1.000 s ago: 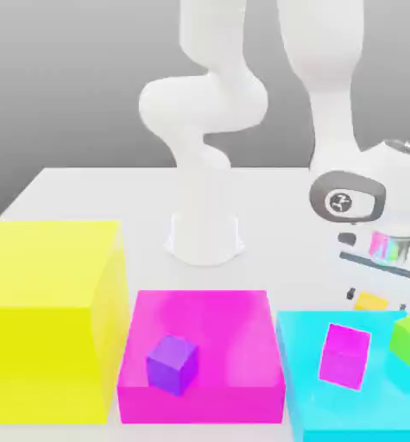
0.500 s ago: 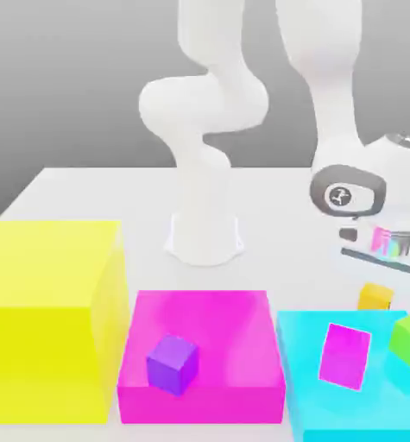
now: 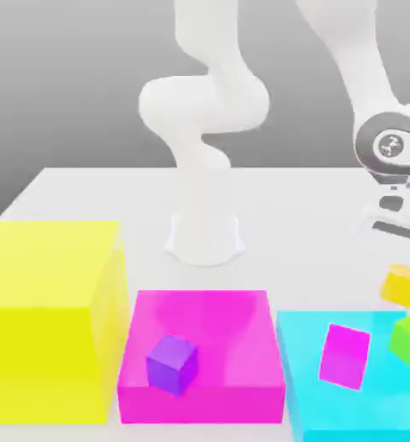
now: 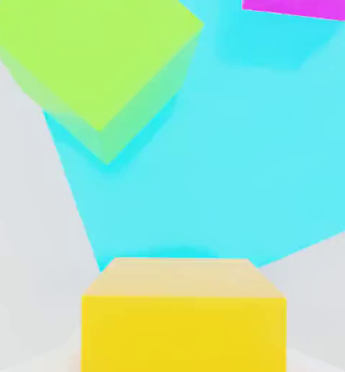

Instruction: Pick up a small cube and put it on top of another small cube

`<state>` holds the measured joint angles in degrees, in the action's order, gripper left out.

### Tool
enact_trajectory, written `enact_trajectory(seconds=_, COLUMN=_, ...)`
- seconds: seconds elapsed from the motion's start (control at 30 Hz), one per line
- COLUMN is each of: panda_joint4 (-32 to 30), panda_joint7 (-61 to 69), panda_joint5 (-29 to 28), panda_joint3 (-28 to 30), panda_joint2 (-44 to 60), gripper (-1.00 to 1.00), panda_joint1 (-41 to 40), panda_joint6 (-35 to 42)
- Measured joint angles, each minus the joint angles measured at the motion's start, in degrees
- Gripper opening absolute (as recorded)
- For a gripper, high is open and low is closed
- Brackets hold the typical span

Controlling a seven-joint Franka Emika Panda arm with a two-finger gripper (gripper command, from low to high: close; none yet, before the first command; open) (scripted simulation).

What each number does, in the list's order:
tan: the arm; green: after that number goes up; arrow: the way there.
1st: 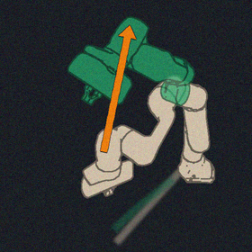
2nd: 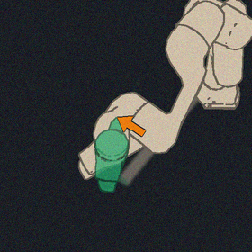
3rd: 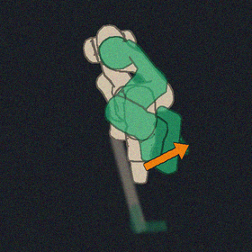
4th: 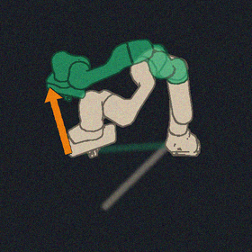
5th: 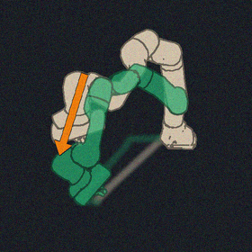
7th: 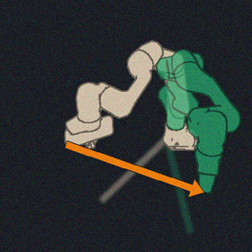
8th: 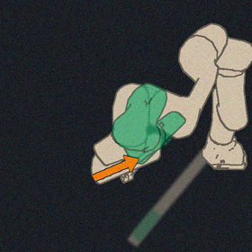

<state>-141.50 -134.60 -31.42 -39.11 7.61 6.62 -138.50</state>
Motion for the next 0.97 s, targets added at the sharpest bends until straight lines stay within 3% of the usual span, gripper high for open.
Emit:
enact_trajectory(seconds=0.47, panda_joint4=4.07, panda_joint7=31.84, panda_joint5=23.21, panda_joint3=14.21, panda_joint2=-11.34, gripper=-1.0, panda_joint1=-25.36, panda_joint6=9.06)
enact_trajectory(seconds=0.7, panda_joint4=-1.63, panda_joint7=36.57, panda_joint5=33.44, panda_joint3=19.27, panda_joint2=-13.89, gripper=-1.0, panda_joint1=-30.35, panda_joint6=1.86)
enact_trajectory(seconds=0.87, panda_joint4=-4.26, panda_joint7=33.84, panda_joint5=30.49, panda_joint3=19.81, panda_joint2=-6.35, gripper=-1.0, panda_joint1=-31.66, panda_joint6=-8.51)
enact_trajectory(seconds=0.9, panda_joint4=-4.49, panda_joint7=33.43, panda_joint5=29.95, panda_joint3=19.78, panda_joint2=-5.37, gripper=1.0, panda_joint1=-31.66, panda_joint6=-9.67)
enact_trajectory(seconds=0.97, panda_joint4=-4.49, panda_joint7=33.44, panda_joint5=29.95, panda_joint3=19.77, panda_joint2=-5.37, gripper=1.0, panda_joint1=-31.61, panda_joint6=-9.68)
